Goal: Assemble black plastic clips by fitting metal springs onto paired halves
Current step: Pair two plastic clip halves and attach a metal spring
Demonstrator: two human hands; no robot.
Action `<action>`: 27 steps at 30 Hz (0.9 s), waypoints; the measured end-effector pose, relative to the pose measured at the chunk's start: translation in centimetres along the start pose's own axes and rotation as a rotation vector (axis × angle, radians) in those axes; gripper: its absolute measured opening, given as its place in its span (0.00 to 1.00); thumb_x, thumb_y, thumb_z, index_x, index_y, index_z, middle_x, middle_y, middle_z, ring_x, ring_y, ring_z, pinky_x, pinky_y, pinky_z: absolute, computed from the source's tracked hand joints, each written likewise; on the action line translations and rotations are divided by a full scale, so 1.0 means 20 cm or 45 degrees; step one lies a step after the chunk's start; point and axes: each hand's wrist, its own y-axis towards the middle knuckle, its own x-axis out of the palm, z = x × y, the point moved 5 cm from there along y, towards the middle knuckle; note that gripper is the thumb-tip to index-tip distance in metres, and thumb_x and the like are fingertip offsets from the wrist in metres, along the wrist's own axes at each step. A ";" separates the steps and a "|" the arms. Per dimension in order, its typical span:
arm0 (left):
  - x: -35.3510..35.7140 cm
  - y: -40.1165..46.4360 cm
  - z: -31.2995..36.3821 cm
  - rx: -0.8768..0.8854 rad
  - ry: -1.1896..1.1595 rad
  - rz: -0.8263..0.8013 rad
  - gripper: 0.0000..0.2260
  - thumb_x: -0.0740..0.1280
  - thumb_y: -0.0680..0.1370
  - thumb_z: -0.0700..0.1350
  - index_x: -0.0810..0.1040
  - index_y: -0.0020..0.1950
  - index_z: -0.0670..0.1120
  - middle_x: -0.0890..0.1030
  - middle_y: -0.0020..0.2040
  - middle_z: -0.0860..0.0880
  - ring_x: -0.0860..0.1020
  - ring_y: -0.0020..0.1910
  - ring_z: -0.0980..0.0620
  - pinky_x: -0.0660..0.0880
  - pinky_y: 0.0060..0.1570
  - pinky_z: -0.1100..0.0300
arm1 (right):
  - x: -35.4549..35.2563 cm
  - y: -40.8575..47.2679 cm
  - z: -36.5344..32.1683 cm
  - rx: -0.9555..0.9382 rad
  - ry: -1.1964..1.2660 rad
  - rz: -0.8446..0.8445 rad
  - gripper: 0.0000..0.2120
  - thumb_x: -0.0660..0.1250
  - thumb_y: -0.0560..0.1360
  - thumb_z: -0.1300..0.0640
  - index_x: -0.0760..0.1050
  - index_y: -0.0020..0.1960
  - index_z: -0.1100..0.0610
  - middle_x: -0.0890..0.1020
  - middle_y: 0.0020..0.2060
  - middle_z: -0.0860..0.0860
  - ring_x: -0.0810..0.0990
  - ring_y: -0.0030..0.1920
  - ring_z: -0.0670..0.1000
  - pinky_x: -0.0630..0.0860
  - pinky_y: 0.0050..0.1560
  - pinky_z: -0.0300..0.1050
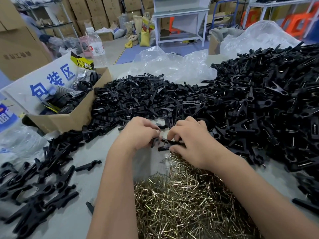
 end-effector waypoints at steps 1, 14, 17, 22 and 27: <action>-0.03 0.01 0.00 0.042 -0.008 0.128 0.09 0.70 0.79 0.35 0.84 0.43 0.46 0.86 0.38 0.46 0.81 0.34 0.51 0.77 0.35 0.59 | -0.01 0.00 0.01 0.002 0.040 -0.006 0.09 0.70 0.80 0.44 0.80 0.59 0.44 0.75 0.51 0.42 0.66 0.58 0.47 0.63 0.67 0.53; 0.01 0.06 0.00 0.349 0.482 0.313 0.10 0.76 0.76 0.39 0.81 0.46 0.54 0.82 0.44 0.53 0.78 0.41 0.56 0.66 0.36 0.66 | -0.01 0.00 0.04 -0.064 0.007 0.244 0.09 0.64 0.84 0.53 0.82 0.55 0.43 0.78 0.61 0.35 0.65 0.66 0.46 0.57 0.60 0.50; 0.02 0.06 -0.01 0.334 0.486 0.313 0.10 0.76 0.76 0.39 0.82 0.46 0.54 0.82 0.45 0.52 0.79 0.43 0.54 0.67 0.35 0.65 | 0.00 0.00 0.04 -0.057 0.022 0.232 0.07 0.65 0.83 0.53 0.79 0.54 0.44 0.80 0.57 0.36 0.66 0.64 0.44 0.58 0.60 0.50; -0.01 0.03 0.06 0.439 -0.132 0.353 0.08 0.76 0.76 0.38 0.84 0.46 0.51 0.84 0.38 0.52 0.80 0.37 0.56 0.75 0.36 0.63 | -0.10 -0.01 0.07 0.172 0.499 0.615 0.12 0.74 0.77 0.49 0.81 0.59 0.51 0.84 0.47 0.43 0.80 0.50 0.42 0.78 0.55 0.43; 0.10 -0.01 0.19 0.569 -0.431 0.159 0.08 0.76 0.76 0.37 0.85 0.50 0.50 0.86 0.38 0.51 0.84 0.40 0.54 0.78 0.41 0.60 | -0.14 -0.02 0.12 0.360 1.352 0.775 0.03 0.78 0.75 0.58 0.85 0.46 0.55 0.87 0.39 0.52 0.85 0.40 0.48 0.83 0.42 0.46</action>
